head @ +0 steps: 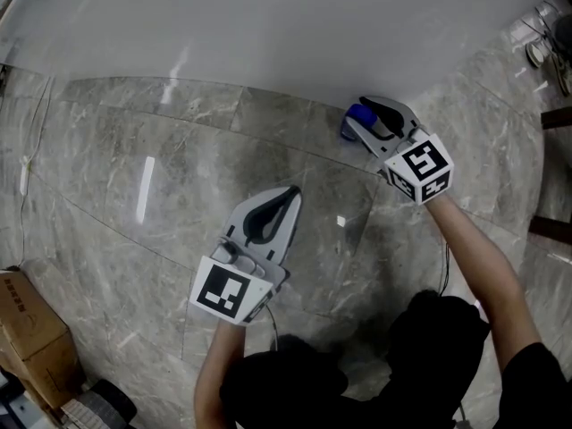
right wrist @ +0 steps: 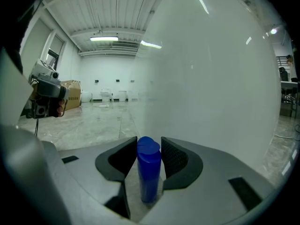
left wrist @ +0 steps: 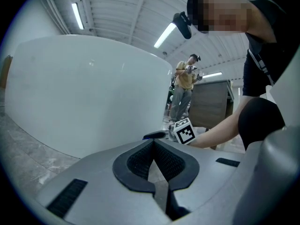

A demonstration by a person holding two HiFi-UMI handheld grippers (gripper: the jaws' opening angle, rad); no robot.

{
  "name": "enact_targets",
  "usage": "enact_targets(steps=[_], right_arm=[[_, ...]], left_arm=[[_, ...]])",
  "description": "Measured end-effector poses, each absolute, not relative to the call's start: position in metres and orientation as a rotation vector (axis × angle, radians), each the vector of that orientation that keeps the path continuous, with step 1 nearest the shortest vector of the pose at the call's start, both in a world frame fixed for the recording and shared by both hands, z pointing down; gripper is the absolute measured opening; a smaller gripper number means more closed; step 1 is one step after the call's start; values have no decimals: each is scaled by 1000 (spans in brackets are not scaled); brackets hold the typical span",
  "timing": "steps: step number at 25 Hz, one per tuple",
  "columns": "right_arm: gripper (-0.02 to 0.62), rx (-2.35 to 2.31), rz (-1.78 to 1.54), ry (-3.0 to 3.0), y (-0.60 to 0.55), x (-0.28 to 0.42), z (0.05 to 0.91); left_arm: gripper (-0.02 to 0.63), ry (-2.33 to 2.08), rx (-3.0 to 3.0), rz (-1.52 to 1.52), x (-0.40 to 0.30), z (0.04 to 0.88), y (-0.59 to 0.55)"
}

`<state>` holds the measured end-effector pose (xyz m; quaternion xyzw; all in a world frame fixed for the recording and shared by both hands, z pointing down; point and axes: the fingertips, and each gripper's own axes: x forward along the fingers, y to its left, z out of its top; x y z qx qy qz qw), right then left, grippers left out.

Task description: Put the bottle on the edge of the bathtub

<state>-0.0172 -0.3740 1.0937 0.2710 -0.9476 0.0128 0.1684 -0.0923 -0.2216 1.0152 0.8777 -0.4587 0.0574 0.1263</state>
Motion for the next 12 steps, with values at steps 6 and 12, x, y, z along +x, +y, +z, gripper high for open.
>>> enact_targets(steps=[6,12], right_arm=[[152,759,31,-2698,-372,-16,1096],[164,755,22,-2736,-370,-17,1082]], left_arm=[[12,-1334,2558,154,-89,1016,-221],[12,-1334,2561,177,-93,1016,-220]])
